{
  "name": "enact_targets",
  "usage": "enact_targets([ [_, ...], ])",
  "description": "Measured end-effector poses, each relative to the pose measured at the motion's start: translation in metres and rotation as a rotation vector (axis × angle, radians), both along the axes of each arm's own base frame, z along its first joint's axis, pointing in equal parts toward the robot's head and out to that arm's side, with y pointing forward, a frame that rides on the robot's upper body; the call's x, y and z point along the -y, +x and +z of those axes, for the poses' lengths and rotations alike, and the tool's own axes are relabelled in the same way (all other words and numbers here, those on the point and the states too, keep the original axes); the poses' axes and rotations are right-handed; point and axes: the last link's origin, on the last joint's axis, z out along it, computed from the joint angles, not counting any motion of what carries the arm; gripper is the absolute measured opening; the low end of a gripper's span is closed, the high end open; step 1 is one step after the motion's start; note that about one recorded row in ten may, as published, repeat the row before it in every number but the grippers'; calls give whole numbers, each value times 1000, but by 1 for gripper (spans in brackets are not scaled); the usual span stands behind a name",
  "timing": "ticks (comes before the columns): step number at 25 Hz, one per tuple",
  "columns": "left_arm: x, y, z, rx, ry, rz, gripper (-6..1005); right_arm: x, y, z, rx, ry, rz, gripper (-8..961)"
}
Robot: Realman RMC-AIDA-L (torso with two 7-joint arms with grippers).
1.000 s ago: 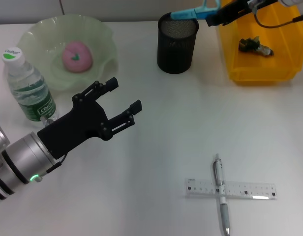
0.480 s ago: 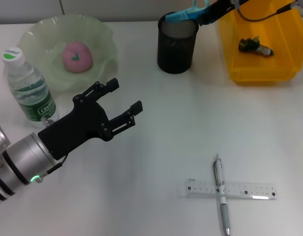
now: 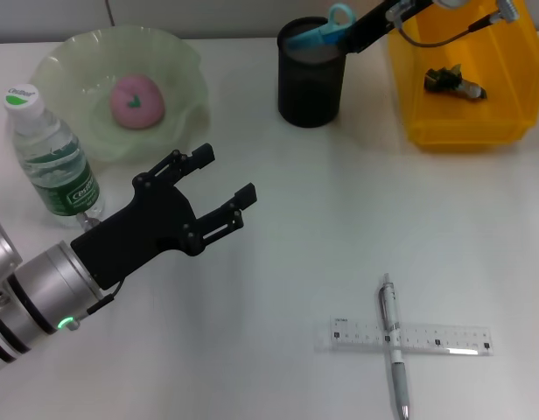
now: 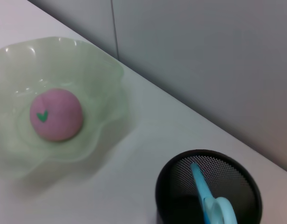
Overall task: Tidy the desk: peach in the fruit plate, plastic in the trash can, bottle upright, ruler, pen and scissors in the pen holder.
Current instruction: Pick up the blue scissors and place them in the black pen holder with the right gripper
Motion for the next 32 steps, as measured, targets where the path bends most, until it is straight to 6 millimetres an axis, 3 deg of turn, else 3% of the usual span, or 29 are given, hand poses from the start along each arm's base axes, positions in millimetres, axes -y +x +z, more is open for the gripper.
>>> enact_targets([
  [32, 1, -1, 1, 8, 8, 9, 811, 0, -4, 4, 8, 13, -24, 132],
])
